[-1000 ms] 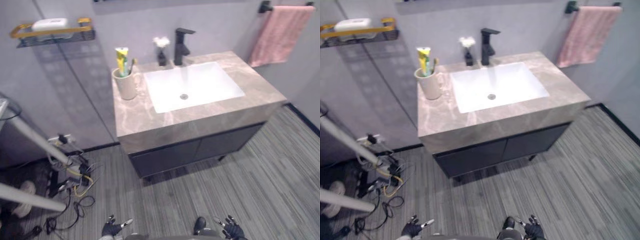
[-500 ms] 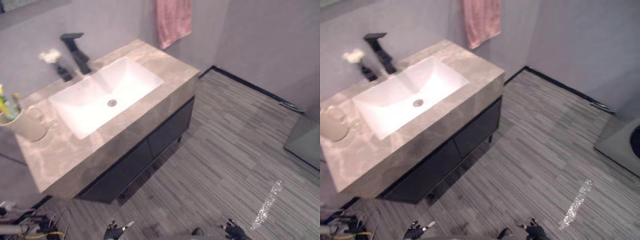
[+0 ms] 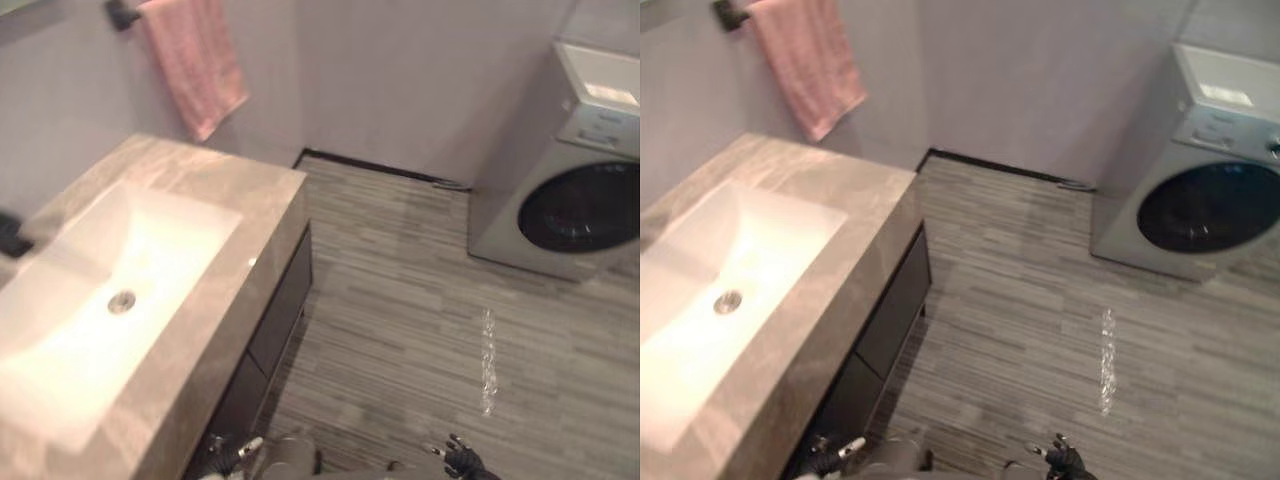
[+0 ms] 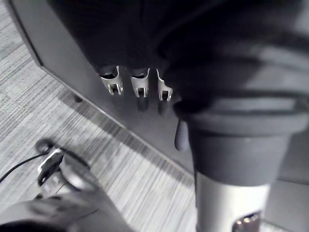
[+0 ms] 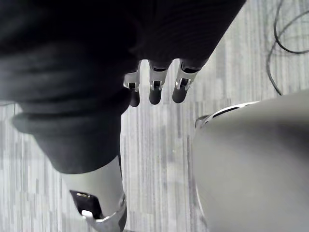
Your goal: Organize washtable
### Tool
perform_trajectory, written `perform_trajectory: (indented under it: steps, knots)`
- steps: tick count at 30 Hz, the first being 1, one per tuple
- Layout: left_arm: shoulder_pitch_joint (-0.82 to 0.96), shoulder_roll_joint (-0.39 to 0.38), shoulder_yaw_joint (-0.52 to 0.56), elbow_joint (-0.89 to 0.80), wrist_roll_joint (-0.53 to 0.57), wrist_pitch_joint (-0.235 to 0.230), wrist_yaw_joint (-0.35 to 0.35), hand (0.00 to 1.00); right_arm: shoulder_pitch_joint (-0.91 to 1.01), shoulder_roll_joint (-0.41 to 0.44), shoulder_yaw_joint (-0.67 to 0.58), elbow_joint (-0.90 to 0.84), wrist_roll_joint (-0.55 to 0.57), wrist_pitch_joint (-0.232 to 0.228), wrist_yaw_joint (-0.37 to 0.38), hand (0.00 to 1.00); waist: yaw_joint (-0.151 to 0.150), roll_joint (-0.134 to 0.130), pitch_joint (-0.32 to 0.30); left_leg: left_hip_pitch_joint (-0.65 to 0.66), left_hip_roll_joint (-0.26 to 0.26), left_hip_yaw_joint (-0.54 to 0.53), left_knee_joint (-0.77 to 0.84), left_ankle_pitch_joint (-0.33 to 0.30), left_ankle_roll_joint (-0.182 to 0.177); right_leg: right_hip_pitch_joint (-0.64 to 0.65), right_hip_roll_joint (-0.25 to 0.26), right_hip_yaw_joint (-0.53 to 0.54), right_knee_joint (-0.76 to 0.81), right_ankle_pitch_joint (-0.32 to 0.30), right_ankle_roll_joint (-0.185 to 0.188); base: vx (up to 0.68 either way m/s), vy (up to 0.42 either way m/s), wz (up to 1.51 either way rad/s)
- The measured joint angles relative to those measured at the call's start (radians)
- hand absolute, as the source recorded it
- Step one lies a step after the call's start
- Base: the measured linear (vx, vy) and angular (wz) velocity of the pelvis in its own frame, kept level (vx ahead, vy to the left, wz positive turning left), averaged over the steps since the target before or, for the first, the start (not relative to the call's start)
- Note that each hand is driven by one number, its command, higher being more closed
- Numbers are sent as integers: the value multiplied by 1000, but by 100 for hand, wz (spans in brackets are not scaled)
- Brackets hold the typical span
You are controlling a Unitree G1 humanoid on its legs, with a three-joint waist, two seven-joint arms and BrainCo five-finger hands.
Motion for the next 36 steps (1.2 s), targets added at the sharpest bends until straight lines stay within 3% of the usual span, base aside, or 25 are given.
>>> perform_trajectory:
  steps: [3, 7, 10, 11, 13, 14, 15, 16, 17, 19, 21, 26, 28, 30, 32, 33, 34, 35, 36]
  knots:
    - [4, 26, -30, 4, 8, 0, -22, 0, -2, 14, 0, 6, -5, 3, 9, 0, -8, -8, -8, 60, 25, 128, -66, 3, 6, 15, 28, 115, -74, 31, -27, 131, 206, -145]
    - [0, 20, -18, 33, 16, -11, 46, 0, 25, 6, -6, 8, -24, 12, 22, 0, -14, -10, -44, 140, 31, 241, -161, -2, 14, 9, 39, 199, -112, 57, -18, 112, 111, -91]
    - [0, 1, -22, 34, 25, -17, 47, 0, 25, -9, -33, 10, -34, 13, 22, 0, -18, 28, -57, 196, 40, 289, -201, -1, 14, 4, 54, 187, -91, 59, -21, 174, 54, -67]
    - [3, -3, -22, 34, 31, -17, 47, 0, 25, -13, -32, 11, -38, 14, 21, 0, -18, 38, -64, 207, 42, 293, -207, -1, 14, 5, 56, 170, -89, 62, -25, 155, 38, -65]
    - [3, -27, -22, 34, 40, -17, 47, 0, 28, -33, -29, 13, -50, 14, 21, 0, -18, 70, -88, 219, 48, 297, -191, 14, 22, 7, 53, 17, -73, 84, -57, 141, 26, -48]
    - [0, -37, -26, 32, 40, -17, 46, 0, 26, -31, -29, 12, -66, 16, 20, 0, -12, 69, -86, 189, 31, 290, -104, 40, -3, 15, 17, -97, -64, 101, -81, 88, 17, -27]
    - [1, -33, -24, 31, 40, -20, 44, 0, 18, -30, -29, 12, -73, 16, 20, 0, -11, 57, -81, 162, 28, 276, -75, 18, 13, 25, -13, -143, -64, 102, -83, 36, -29, -18]
    - [4, -22, -39, 20, 40, -27, 47, 0, 28, -32, -34, 18, -81, 17, 21, 0, -14, 68, -88, 187, 57, 263, -257, 64, 50, 38, -25, -273, -81, 102, -90, -38, -39, -22]
    - [3, -24, -44, 21, 40, -26, 48, 0, 22, -37, -34, 20, -82, 20, 20, 0, -4, 72, -92, 203, 47, 276, -278, 66, 70, 37, -39, -316, -74, 85, -90, 13, 1, -44]
    - [10, -20, -67, 21, 37, -15, 47, 0, 17, -26, -33, 4, -97, 21, 21, 0, 6, 63, -94, 211, 42, 341, -294, 76, 62, 29, -103, -516, 11, 46, -117, 108, 68, -59]
    - [10, 0, -89, 22, 41, -11, 46, 0, 23, -17, -36, 4, -103, 21, 21, 0, 14, 47, -96, 220, 43, 372, -287, 71, 54, 32, -107, -556, 7, 63, -99, 137, 34, -59]
    - [-7, 1, -105, 34, 61, -5, 45, 0, 50, -21, -42, 0, -100, 21, 20, 0, 9, 47, -100, 238, 61, 485, -268, 53, 21, 51, -61, -579, -110, 129, -44, 75, 13, -82]
    - [-24, 9, -116, 34, 61, -7, 44, 0, 49, -18, -32, 0, -100, 21, 22, 0, -13, 37, -101, 226, 68, 502, -237, 53, 21, 78, -31, -573, -186, 165, -44, -10, -27, -28]
    - [-26, 13, -115, 34, 60, -8, 46, 0, 52, -17, -28, 2, -101, 21, 23, 0, -13, 30, -105, 216, 91, 525, -184, 35, -10, 102, -1, -568, -244, 190, -59, 7, -27, -34]
    - [-24, 12, -98, 34, 58, -8, 48, 0, 54, -17, -18, 2, -102, 21, 23, 0, -15, 25, -108, 207, 103, 547, -130, 35, -16, 127, 14, -557, -284, 204, -77, 60, 4, -32]
    - [-23, 13, -78, 33, 56, -10, 49, 0, 54, -16, -2, 2, -102, 21, 21, 0, -12, 13, -108, 174, 116, 563, -34, 48, -48, 146, 3, -542, -305, 212, -86, 112, 61, -38]
    - [-21, 24, -62, 33, 49, -18, 57, 0, 43, -5, 16, 2, -103, 20, 21, 0, -6, -17, -100, 104, 136, 562, 82, 27, -61, 145, -22, -508, -308, 211, -86, 117, 87, -37]
    - [-20, 26, -53, 33, 48, -21, 63, 0, 38, -3, 16, 4, -103, 21, 19, 0, -7, -17, -98, 96, 155, 554, 60, -12, -19, 145, -23, -491, -307, 207, -87, 66, 49, -50]
    - [-17, 14, -40, 31, 44, -21, 67, 0, 24, -11, 17, 5, -103, 19, 19, 0, -10, 23, -95, 144, 240, 546, -125, 8, -65, 145, 26, -488, -299, 206, -77, 108, 23, -109]
